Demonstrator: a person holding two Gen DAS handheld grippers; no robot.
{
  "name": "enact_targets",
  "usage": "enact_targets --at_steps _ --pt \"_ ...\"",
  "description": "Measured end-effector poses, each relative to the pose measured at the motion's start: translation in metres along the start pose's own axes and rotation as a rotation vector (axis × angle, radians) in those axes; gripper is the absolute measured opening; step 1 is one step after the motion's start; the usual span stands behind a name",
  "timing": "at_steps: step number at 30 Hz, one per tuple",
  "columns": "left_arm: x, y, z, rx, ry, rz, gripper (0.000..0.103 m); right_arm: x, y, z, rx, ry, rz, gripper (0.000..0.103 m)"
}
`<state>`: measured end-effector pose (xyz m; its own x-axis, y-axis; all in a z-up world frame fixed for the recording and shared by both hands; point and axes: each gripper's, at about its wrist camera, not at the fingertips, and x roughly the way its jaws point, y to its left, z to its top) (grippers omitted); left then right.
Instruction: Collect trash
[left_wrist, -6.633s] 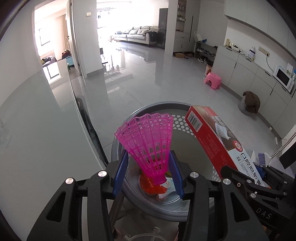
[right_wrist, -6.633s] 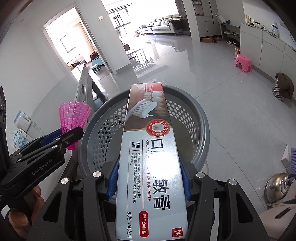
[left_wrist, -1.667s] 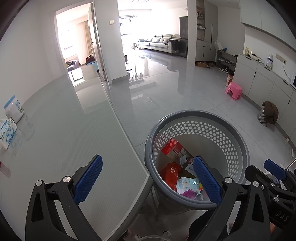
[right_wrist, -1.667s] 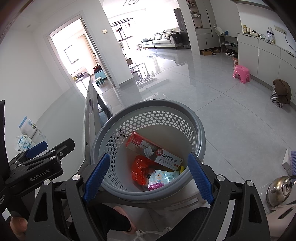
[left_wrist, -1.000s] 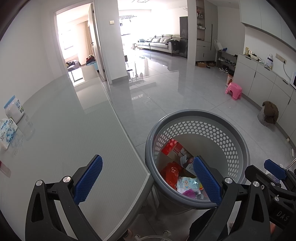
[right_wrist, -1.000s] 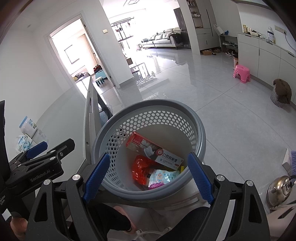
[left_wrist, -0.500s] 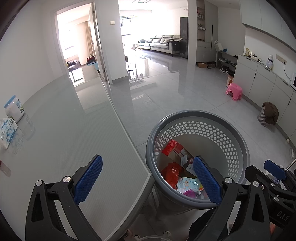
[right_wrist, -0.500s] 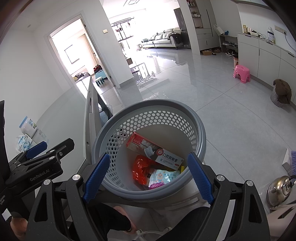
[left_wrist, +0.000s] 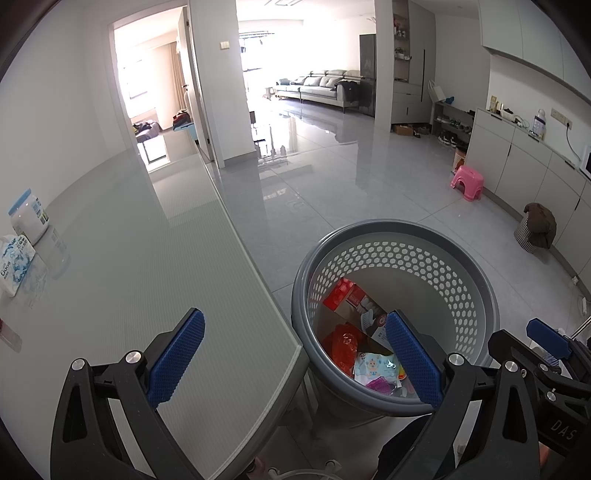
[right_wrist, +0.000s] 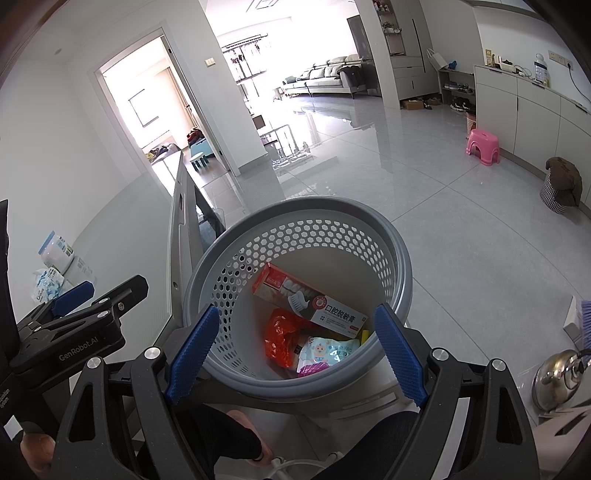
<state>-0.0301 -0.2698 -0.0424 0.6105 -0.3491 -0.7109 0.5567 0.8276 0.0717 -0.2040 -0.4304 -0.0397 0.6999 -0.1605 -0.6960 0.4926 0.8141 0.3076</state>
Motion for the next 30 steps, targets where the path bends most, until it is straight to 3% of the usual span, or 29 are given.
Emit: enact_targets --at_steps 30 --pt "-0.0026 -0.0003 0.002 -0.009 -0.004 0.004 0.097 0.0023 0.0013 0.0018 -0.002 0.003 0.004 0.082"
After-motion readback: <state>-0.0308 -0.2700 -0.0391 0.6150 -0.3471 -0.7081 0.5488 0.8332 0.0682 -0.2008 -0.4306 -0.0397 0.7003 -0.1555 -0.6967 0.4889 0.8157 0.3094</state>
